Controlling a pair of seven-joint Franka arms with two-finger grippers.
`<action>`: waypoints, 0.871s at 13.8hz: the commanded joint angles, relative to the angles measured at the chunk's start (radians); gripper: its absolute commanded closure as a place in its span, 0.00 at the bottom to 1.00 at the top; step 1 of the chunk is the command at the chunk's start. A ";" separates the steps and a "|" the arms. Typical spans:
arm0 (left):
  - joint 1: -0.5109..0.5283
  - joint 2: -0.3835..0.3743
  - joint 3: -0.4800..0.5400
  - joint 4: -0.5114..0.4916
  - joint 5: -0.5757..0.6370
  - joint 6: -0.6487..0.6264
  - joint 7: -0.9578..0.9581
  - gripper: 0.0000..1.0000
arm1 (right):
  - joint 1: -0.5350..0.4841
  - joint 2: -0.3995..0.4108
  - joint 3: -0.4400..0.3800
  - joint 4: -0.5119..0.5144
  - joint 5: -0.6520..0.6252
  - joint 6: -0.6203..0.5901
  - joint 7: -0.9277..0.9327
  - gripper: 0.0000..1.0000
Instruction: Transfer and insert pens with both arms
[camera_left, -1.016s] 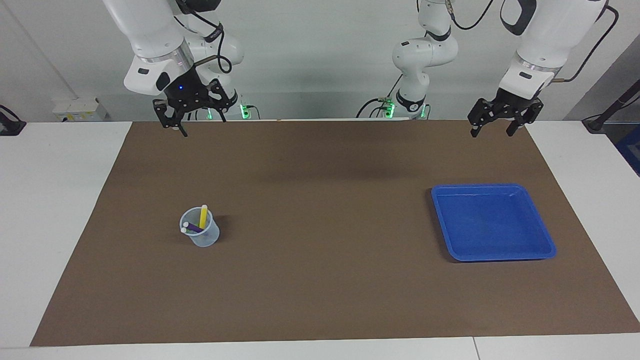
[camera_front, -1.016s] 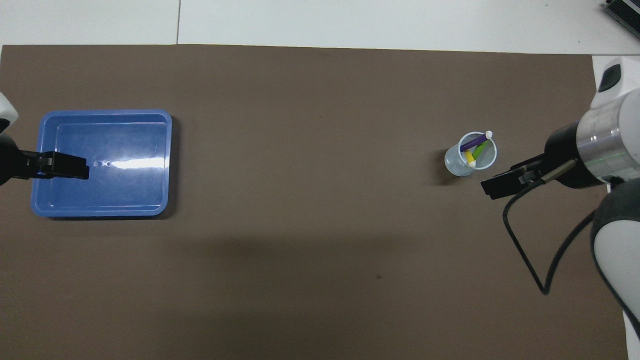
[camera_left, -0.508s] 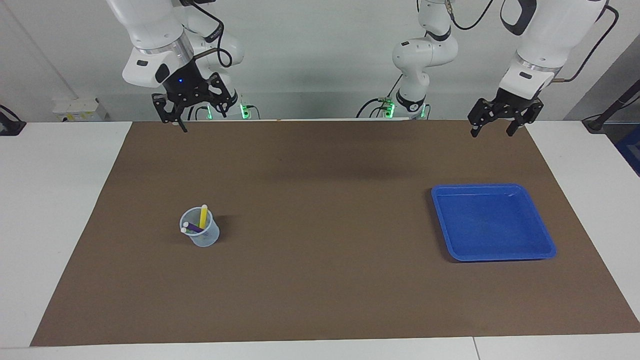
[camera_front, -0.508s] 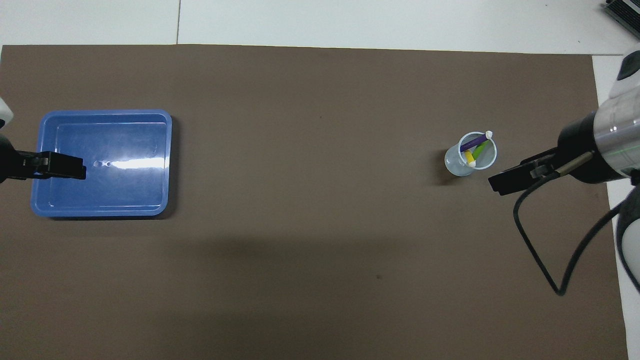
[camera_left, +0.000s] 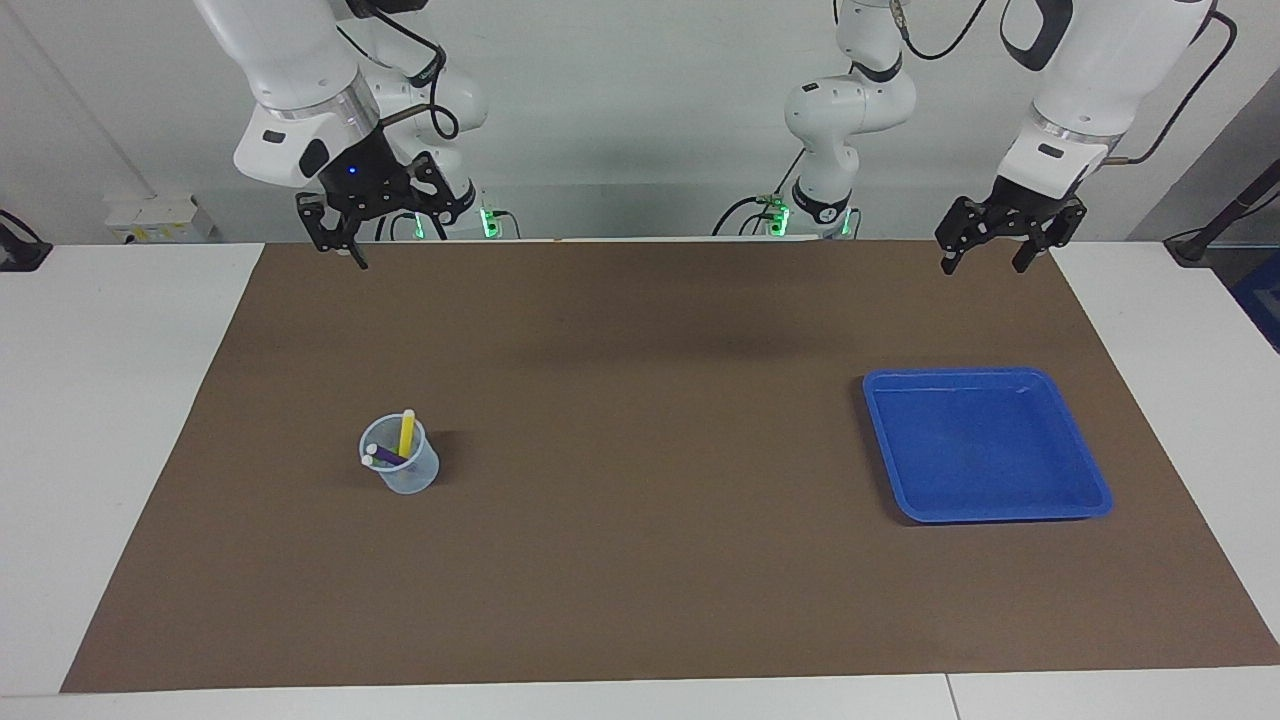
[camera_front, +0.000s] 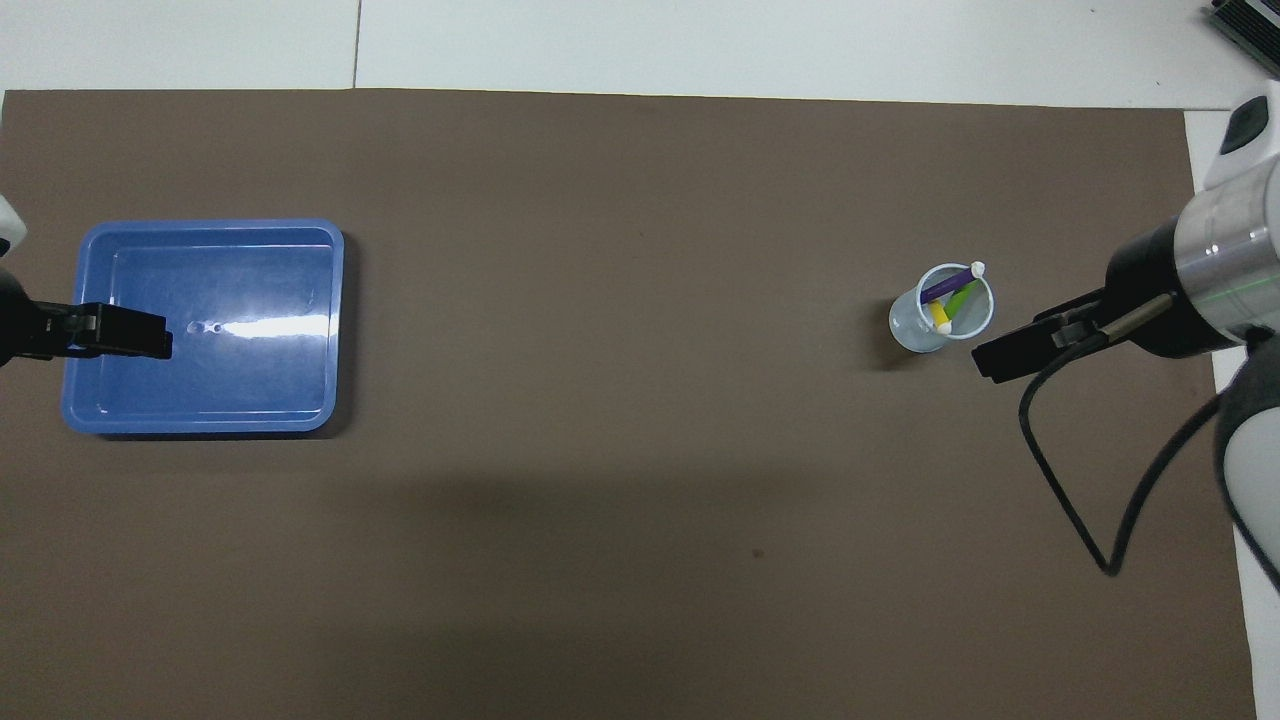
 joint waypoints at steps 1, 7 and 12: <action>-0.004 -0.019 0.004 -0.012 -0.005 -0.010 -0.008 0.00 | 0.004 0.005 0.006 0.011 -0.068 0.000 0.030 0.00; -0.004 -0.019 0.004 -0.012 -0.005 -0.010 -0.008 0.00 | -0.004 0.002 0.009 -0.004 -0.085 0.006 0.054 0.00; -0.004 -0.019 0.004 -0.012 -0.005 -0.011 -0.008 0.00 | -0.019 0.002 0.003 -0.004 -0.088 0.000 0.088 0.00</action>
